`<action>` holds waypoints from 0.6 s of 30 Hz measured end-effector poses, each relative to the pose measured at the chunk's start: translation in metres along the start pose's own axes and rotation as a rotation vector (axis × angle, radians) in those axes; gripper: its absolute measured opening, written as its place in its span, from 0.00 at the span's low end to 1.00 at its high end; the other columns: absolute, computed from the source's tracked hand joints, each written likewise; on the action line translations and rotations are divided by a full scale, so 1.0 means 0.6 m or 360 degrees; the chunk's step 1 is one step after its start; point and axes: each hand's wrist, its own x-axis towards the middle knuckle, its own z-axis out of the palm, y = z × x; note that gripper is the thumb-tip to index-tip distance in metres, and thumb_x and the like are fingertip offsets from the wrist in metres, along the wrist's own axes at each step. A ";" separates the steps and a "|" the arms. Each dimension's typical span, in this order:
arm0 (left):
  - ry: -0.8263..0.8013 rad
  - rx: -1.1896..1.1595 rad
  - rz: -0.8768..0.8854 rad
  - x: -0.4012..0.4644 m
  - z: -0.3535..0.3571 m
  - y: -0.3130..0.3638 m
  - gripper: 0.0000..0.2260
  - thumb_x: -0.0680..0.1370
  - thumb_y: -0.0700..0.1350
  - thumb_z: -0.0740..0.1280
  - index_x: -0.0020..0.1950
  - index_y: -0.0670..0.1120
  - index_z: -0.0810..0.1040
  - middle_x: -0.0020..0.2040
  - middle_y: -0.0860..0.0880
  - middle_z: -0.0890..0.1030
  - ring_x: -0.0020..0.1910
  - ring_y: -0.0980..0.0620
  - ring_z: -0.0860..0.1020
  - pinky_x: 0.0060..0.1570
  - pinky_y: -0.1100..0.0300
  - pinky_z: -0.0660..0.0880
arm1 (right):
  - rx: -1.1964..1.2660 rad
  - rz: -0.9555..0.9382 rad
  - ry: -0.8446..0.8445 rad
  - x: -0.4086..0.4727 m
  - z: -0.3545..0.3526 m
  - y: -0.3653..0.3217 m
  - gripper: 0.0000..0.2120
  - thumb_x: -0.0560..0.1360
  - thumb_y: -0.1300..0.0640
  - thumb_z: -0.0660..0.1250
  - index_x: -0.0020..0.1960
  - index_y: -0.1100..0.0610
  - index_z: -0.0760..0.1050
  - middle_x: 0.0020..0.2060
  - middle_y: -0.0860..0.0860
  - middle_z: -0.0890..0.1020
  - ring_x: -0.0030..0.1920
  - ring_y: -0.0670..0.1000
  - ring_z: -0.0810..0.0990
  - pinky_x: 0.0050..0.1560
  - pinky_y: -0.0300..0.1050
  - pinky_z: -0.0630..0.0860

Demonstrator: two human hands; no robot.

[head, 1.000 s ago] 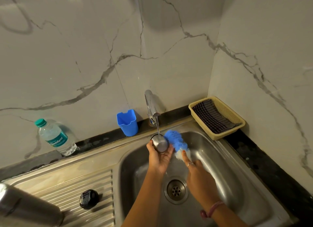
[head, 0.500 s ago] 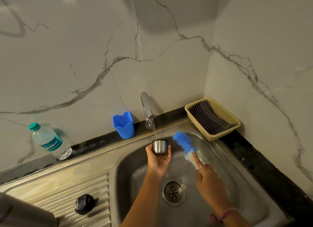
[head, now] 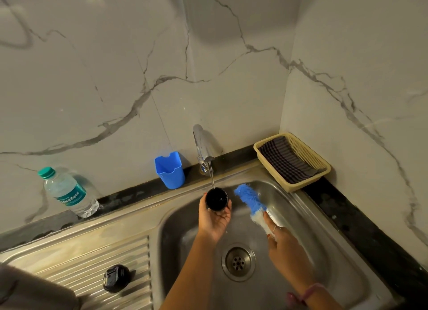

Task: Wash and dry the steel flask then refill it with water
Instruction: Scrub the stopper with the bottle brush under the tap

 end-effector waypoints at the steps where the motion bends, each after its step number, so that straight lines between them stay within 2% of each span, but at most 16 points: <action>1: -0.0011 0.0032 0.0002 0.000 0.001 0.003 0.26 0.72 0.54 0.72 0.64 0.40 0.76 0.53 0.38 0.82 0.46 0.43 0.82 0.38 0.59 0.80 | 0.0011 0.0002 -0.0003 0.001 0.001 0.000 0.31 0.80 0.58 0.59 0.70 0.34 0.44 0.46 0.48 0.76 0.43 0.46 0.79 0.45 0.42 0.77; 3: -0.0022 0.0114 0.0001 0.000 0.001 0.007 0.27 0.70 0.55 0.73 0.64 0.41 0.77 0.55 0.39 0.82 0.47 0.44 0.81 0.37 0.60 0.79 | 0.0020 0.0007 -0.0013 0.003 0.002 0.003 0.32 0.80 0.58 0.59 0.70 0.34 0.45 0.47 0.48 0.76 0.43 0.46 0.78 0.46 0.43 0.78; 7: 0.0031 0.0211 0.0042 0.002 0.000 0.015 0.23 0.75 0.55 0.71 0.65 0.42 0.77 0.56 0.39 0.82 0.50 0.44 0.81 0.42 0.60 0.77 | 0.0048 0.0030 -0.0009 0.004 -0.001 0.006 0.30 0.80 0.58 0.60 0.72 0.37 0.47 0.50 0.49 0.77 0.45 0.46 0.79 0.47 0.42 0.77; 10: 0.0064 0.0237 0.0090 0.002 0.001 0.019 0.25 0.75 0.54 0.72 0.67 0.43 0.76 0.61 0.38 0.80 0.52 0.45 0.81 0.39 0.60 0.80 | 0.0020 0.0050 -0.0011 0.004 -0.002 0.009 0.30 0.80 0.58 0.60 0.73 0.38 0.48 0.50 0.50 0.78 0.45 0.46 0.79 0.47 0.41 0.77; 14: 0.0050 0.0443 0.0163 -0.005 0.001 0.024 0.21 0.76 0.48 0.73 0.66 0.42 0.76 0.56 0.40 0.82 0.47 0.47 0.83 0.37 0.61 0.81 | 0.0005 0.0063 -0.0045 0.003 -0.001 0.013 0.30 0.80 0.57 0.60 0.75 0.39 0.50 0.50 0.50 0.78 0.45 0.46 0.78 0.48 0.41 0.77; 18: -0.0035 0.0791 0.0365 -0.009 -0.005 0.033 0.28 0.71 0.39 0.74 0.70 0.43 0.72 0.55 0.43 0.83 0.50 0.46 0.84 0.42 0.59 0.81 | 0.0012 0.0067 -0.0028 0.005 -0.005 0.015 0.29 0.80 0.58 0.60 0.75 0.41 0.52 0.55 0.51 0.78 0.47 0.45 0.78 0.48 0.39 0.76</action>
